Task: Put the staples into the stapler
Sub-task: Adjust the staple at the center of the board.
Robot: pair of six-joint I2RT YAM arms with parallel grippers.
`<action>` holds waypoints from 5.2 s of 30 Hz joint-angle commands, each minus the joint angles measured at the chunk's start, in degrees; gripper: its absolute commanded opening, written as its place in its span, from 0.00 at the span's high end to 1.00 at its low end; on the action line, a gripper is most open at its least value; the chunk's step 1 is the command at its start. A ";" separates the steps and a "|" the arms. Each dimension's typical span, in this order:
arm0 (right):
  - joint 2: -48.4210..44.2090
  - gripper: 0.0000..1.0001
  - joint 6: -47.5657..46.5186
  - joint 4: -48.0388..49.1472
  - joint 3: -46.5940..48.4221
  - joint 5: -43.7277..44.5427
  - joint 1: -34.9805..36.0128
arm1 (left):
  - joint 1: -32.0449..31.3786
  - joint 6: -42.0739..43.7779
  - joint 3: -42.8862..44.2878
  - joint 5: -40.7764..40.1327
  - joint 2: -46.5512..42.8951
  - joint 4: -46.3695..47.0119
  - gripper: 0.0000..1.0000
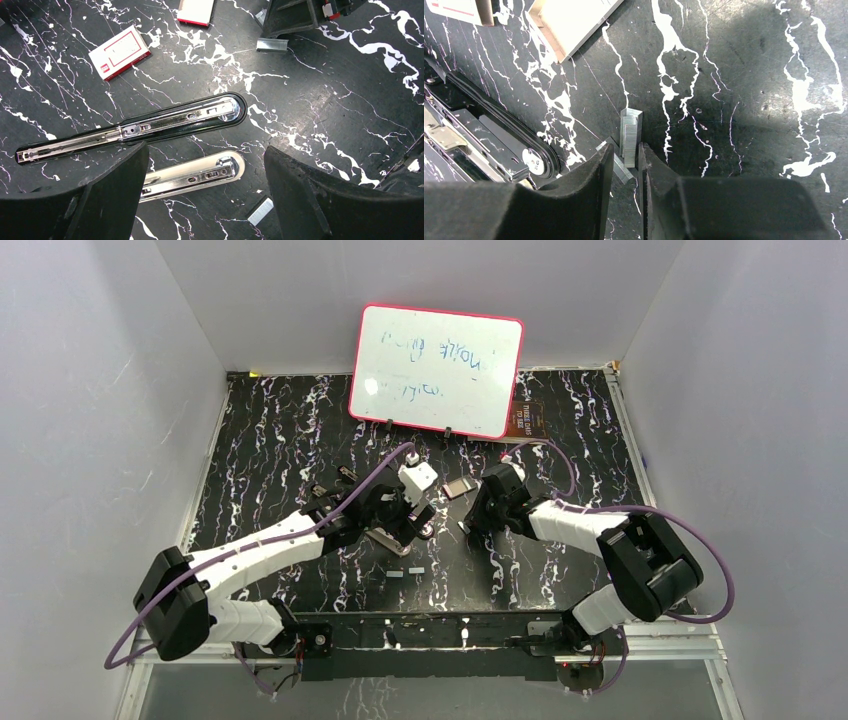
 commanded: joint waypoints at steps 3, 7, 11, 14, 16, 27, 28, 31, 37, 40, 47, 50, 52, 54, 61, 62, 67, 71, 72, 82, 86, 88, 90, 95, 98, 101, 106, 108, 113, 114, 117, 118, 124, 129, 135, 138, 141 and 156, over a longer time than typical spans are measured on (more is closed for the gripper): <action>1.03 0.71 -0.60 -0.24 -1.65 1.39 -0.19 | 0.07 0.43 1.59 0.03 0.17 -0.41 0.16; 1.28 0.74 -0.95 -0.17 -1.61 1.43 -0.15 | 0.05 0.43 1.53 0.11 0.23 -0.48 0.16; 1.00 0.76 -0.95 -0.59 -1.34 2.02 -0.20 | 0.09 0.50 1.46 0.12 0.18 -0.51 0.16; 0.32 0.78 -2.97 -1.12 -0.87 3.08 -0.24 | 0.04 0.58 1.50 0.11 0.26 -0.52 0.16; -0.41 0.79 -4.15 -1.68 -0.29 3.83 -0.23 | 0.04 0.61 1.52 0.04 0.35 -0.45 0.16; -4.97 0.81 -12.24 -4.25 3.07 8.32 -0.17 | 0.10 0.80 1.42 -0.29 0.18 -0.34 0.16; -4.95 0.81 -13.13 -5.22 3.67 8.96 -0.17 | 0.06 0.89 1.42 -0.30 0.17 -0.28 0.16; -4.73 0.81 -15.48 -7.79 5.27 10.50 -0.21 | 0.11 1.13 1.41 -0.45 0.20 -0.23 0.16; -3.33 0.82 -21.00 -13.50 9.39 13.81 -0.20 | 0.08 1.24 1.20 -1.90 -0.21 -0.25 0.16; -1.68 0.83 -23.90 -17.59 12.36 15.87 -0.06 | 0.10 1.06 0.77 -3.45 -0.78 0.48 0.16; 4.64 0.83 -28.67 -26.86 20.09 22.02 2.69 | 0.11 0.85 0.33 -7.75 -1.85 1.40 0.16; 7.89 0.83 -29.48 -30.91 22.89 26.22 5.27 | 0.20 0.59 0.12 -10.13 -2.49 1.93 0.15; 10.20 0.82 -29.58 -33.54 24.49 28.73 7.02 | 0.53 0.10 -0.13 -11.53 -3.11 2.64 0.15; 12.63 0.82 -29.50 -35.94 25.82 31.15 8.69 | 1.40 -0.68 -0.29 -12.96 -3.60 3.29 0.15; 19.84 0.82 -27.36 -42.29 28.61 38.58 13.62 | 5.45 -2.93 -1.60 -15.78 -7.64 5.44 0.13; 20.60 0.82 -27.16 -43.04 29.13 39.35 14.18 | 5.81 -3.06 -2.08 -15.86 -8.34 5.80 0.12; 24.82 0.82 -25.99 -46.02 30.58 42.05 16.38 | 6.45 -3.16 -2.72 -14.42 -9.20 5.92 0.10; 26.78 0.81 -25.30 -47.06 31.18 42.96 17.75 | 6.47 -3.35 -2.45 -13.80 -8.70 5.64 0.09; 26.89 0.81 -25.24 -47.15 31.27 42.98 18.03 | 6.45 -3.29 -2.52 -13.77 -8.77 5.77 0.09; 29.52 0.77 -24.72 -48.03 32.36 43.32 20.67 | 6.56 -3.14 -2.69 -13.84 -8.77 5.92 0.09; 30.86 0.74 -24.47 -48.46 32.57 43.50 21.91 | 6.58 -3.00 -2.74 -14.03 -9.04 5.85 0.09; 31.59 0.72 -24.23 -48.61 32.73 43.60 22.38 | 6.55 -3.05 -2.85 -14.13 -9.20 5.84 0.09; 32.26 0.71 -23.89 -48.88 32.93 43.62 22.94 | 6.57 -3.04 -2.83 -14.21 -9.16 5.87 0.09; 33.02 0.68 -23.43 -49.03 33.62 43.13 24.06 | 6.56 -2.91 -2.89 -14.16 -9.32 5.84 0.09; 33.42 0.66 -23.13 -49.23 34.03 42.81 24.71 | 6.56 -2.97 -2.88 -14.16 -9.35 5.83 0.09; 33.54 0.66 -22.27 -49.77 34.39 43.12 25.20 | 6.58 -2.88 -2.84 -14.25 -9.46 5.96 0.09; 31.52 0.65 -21.03 -50.21 34.96 44.15 25.23 | 6.64 -2.85 -2.68 -14.18 -9.26 6.00 0.09; 29.88 0.65 -21.00 -49.48 34.97 43.63 25.18 | 6.56 -2.83 -2.59 -14.03 -9.22 6.01 0.09; 26.90 0.62 -20.81 -48.25 34.65 42.33 25.24 | 6.61 -2.87 -2.54 -14.06 -9.29 5.93 0.09; 26.49 0.62 -20.76 -48.09 34.51 42.21 25.24 | 6.59 -2.92 -2.60 -14.03 -9.27 5.92 0.09; 25.71 0.60 -20.83 -47.47 33.98 41.80 25.24 | 6.54 -2.93 -2.66 -14.03 -9.09 5.85 0.09; 25.65 0.59 -20.86 -47.37 33.85 41.63 25.23 | 6.63 -2.91 -2.57 -14.02 -9.06 5.84 0.09; 25.09 0.57 -20.98 -46.65 33.09 40.35 25.24 | 6.57 -2.94 -2.45 -13.87 -8.79 5.74 0.09; 23.15 0.57 -20.55 -46.66 32.41 40.24 25.07 | 6.61 -2.95 -2.28 -13.79 -8.54 5.76 0.09; 20.08 0.56 -20.22 -47.97 32.48 41.01 24.45 | 6.62 -3.02 -2.04 -13.62 -8.26 5.66 0.09; 18.92 0.56 -20.22 -48.44 32.35 41.00 23.69 | 6.58 -3.20 -2.05 -13.51 -8.35 5.65 0.09; 17.67 0.56 -20.50 -47.98 31.56 40.25 22.64 | 6.59 -3.19 -2.00 -13.51 -8.36 5.65 0.09; -3.41 0.55 -26.33 -22.50 15.51 5.16 4.21 | 6.63 -3.48 -1.74 -12.98 -7.73 5.55 0.09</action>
